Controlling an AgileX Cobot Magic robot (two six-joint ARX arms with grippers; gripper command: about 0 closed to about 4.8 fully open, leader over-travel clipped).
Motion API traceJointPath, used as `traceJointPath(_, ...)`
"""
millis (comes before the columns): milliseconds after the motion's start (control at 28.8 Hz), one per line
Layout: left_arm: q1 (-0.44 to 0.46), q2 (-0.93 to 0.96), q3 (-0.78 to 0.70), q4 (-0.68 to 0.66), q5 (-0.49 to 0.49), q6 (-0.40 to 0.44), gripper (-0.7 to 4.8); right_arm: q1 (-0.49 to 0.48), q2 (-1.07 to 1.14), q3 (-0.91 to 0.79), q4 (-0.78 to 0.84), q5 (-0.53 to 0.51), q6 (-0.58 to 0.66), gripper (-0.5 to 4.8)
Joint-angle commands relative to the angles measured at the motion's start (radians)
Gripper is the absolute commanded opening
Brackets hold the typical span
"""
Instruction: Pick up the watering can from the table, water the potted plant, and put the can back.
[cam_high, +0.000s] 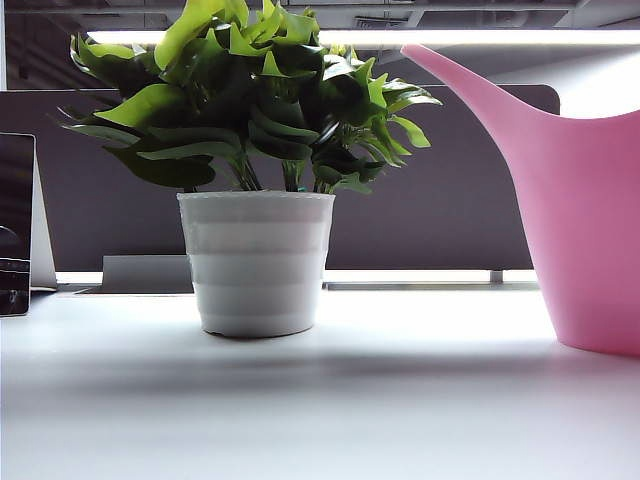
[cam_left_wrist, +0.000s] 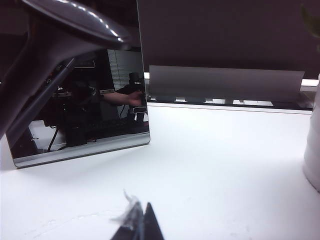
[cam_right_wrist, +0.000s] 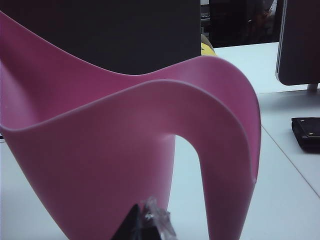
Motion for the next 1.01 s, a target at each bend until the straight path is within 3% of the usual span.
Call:
traceJointPath(35,0.002,0.001,0.001,0.016,-0.003,0.005,-0.05,0.001,-0.001,-0.005,0.017,-0.006,0.002,-0.01)
traceJointPath(521,0.000,0.001,0.001,0.016,-0.003,0.005,-0.05,0.002,-0.001,-0.003,0.030,-0.033,0.027,-0.02)
traceJointPath(764,0.000,0.001,0.001,0.016,-0.003,0.005,-0.05,0.002,-0.001,0.004,0.016,-0.262,0.336,-0.01)
traceJointPath(868,0.000,0.001,0.001,0.016,-0.003,0.005,-0.05,0.002,-0.001,0.021,-0.087,-0.270,0.414,0.00)
traceJointPath(1007,-0.033,0.001,0.001,0.016,-0.004,0.005,-0.05,0.002,-0.001,0.046,-0.191,-0.286,0.413,0.24)
